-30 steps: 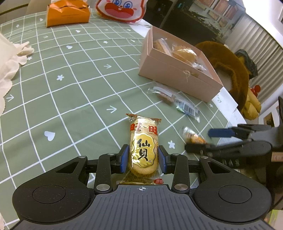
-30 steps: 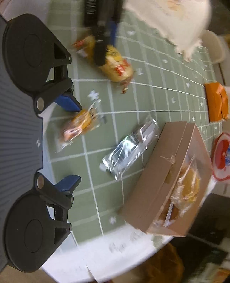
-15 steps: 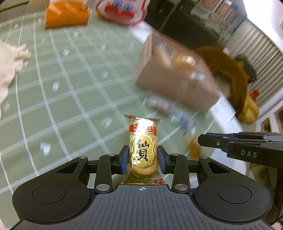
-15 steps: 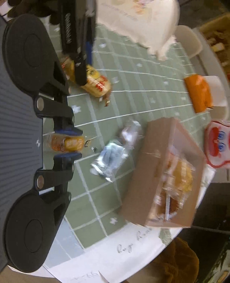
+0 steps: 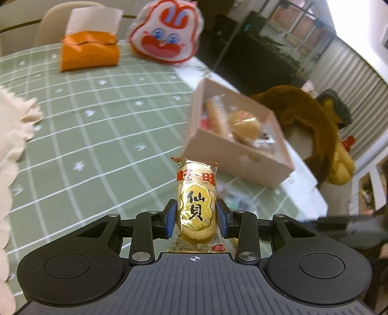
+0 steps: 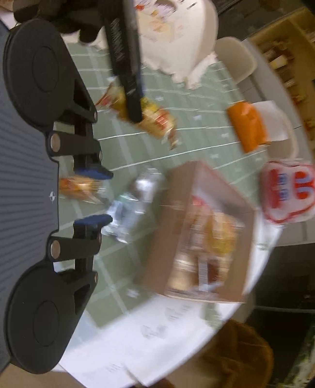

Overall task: Organize snacks
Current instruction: 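Close the right gripper on the small candy packet and lift it, then drop the rice-cracker packet into the pink box while the right gripper drops the candy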

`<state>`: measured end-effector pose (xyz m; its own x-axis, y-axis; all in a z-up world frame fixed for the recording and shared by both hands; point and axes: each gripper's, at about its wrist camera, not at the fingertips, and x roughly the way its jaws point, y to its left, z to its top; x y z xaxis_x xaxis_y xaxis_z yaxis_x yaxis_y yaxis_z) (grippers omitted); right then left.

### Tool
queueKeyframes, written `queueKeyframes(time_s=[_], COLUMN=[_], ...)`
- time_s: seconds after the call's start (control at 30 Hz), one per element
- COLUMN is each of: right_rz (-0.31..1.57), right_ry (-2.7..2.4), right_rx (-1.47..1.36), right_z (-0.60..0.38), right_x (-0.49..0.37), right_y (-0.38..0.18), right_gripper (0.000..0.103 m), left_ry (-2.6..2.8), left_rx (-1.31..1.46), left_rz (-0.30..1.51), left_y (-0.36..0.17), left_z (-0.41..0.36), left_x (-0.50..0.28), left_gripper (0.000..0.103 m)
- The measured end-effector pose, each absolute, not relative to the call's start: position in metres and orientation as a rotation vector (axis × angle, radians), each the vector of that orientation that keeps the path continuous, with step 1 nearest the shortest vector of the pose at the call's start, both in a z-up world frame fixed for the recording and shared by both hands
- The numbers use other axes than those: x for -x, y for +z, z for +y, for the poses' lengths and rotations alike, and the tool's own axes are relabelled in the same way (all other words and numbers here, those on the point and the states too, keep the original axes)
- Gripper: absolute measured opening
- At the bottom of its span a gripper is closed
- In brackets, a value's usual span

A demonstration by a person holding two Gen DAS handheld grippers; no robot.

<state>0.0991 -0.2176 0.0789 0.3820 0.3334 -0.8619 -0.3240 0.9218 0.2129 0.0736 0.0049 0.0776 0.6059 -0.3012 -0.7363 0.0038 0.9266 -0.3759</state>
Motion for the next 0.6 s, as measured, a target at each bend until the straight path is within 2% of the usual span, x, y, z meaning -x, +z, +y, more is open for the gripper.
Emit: queueKeyframes(time_s=[0.17,0.3,0.33,0.4,0.43,0.6], right_rz=[1.152,1.128,1.124,1.119,1.117,1.022], right_ry=[0.411,0.387,0.385,0.392,0.397,0.406], right_rx=[0.019,0.058,0.068,0.07,0.059,-0.06], right_z=[-0.195,-0.185,-0.184,-0.184,-0.185,-0.208], right_x=[-0.092,-0.086,-0.085,-0.083,-0.083,-0.094], right_y=[0.047,0.043,0.043,0.046,0.048,0.09], right_gripper=[0.035,0.033,0.026,0.024,0.019,0.019], left_ry=[-0.149,-0.154,-0.156,-0.159,-0.16,-0.216], left_rx=[0.339,0.323,0.318,0.316,0.32,0.383], left_rz=[0.9,0.897,0.898,0.898,0.895,0.82], left_y=[0.083,0.088,0.088,0.089,0.09,0.114], left_z=[0.015,0.013,0.012,0.011,0.012,0.018], left_x=[-0.068,-0.064,-0.063,-0.063,-0.064,-0.075], left_gripper=[0.04,0.04,0.04,0.04,0.04,0.04])
